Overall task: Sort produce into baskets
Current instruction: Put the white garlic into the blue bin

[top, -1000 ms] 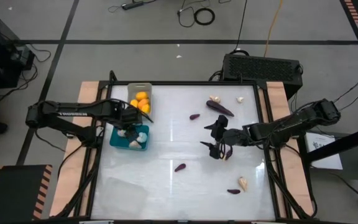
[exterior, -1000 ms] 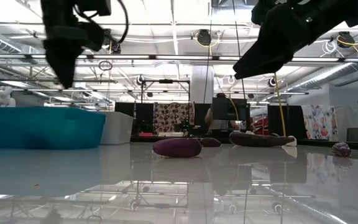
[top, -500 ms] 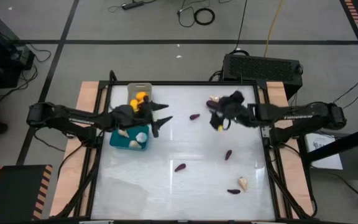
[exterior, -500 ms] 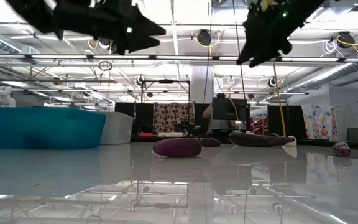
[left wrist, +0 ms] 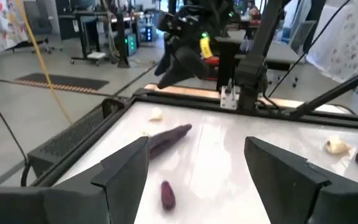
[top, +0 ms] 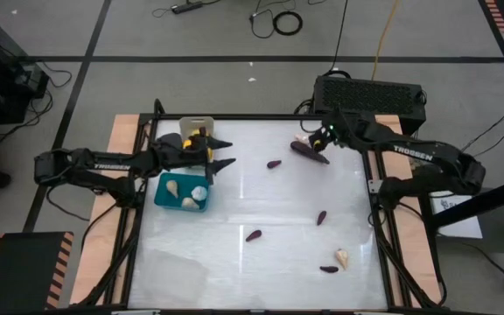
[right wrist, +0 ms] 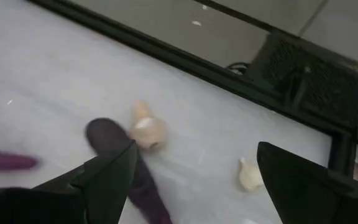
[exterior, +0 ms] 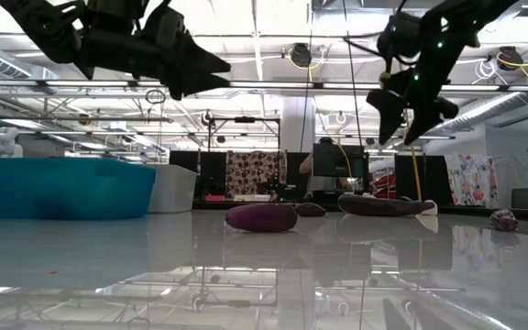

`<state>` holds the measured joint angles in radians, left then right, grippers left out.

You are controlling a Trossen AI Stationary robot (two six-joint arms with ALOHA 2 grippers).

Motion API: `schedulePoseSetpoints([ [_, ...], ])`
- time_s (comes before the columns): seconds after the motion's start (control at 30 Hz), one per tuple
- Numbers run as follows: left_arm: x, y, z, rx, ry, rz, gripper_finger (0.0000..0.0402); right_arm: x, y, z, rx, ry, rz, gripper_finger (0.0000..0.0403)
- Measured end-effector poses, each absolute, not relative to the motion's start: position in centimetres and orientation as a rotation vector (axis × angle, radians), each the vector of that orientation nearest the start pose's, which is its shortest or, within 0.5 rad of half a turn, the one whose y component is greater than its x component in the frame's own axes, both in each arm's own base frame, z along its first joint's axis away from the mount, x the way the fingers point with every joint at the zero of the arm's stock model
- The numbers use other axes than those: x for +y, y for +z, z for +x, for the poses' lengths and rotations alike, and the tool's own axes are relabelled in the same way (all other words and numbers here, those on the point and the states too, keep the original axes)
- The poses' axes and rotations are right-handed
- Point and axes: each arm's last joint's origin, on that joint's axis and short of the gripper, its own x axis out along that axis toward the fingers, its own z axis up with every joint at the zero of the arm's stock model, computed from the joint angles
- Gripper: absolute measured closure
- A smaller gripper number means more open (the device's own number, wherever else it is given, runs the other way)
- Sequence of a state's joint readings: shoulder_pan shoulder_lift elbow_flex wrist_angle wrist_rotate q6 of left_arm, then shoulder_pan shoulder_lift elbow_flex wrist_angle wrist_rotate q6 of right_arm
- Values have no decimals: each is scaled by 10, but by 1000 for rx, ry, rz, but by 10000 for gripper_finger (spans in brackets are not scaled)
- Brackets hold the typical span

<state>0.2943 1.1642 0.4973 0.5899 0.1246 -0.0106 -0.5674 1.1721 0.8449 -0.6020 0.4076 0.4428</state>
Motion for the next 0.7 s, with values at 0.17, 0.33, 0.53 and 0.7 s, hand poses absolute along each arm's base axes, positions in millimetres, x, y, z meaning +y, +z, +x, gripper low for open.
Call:
schedulePoseSetpoints([
  [0.17,64,236,224,120,166,-11,130,-154,233,189,687,-1122,576,78],
  [0.33,61,241,214,159,163,10,130,-173,207,213,649,-1065,621,78],
  [0.53,59,243,206,196,162,19,130,-183,174,229,693,-1049,706,78],
  [0.7,58,243,204,198,162,27,130,-185,156,232,735,-1100,728,78],
])
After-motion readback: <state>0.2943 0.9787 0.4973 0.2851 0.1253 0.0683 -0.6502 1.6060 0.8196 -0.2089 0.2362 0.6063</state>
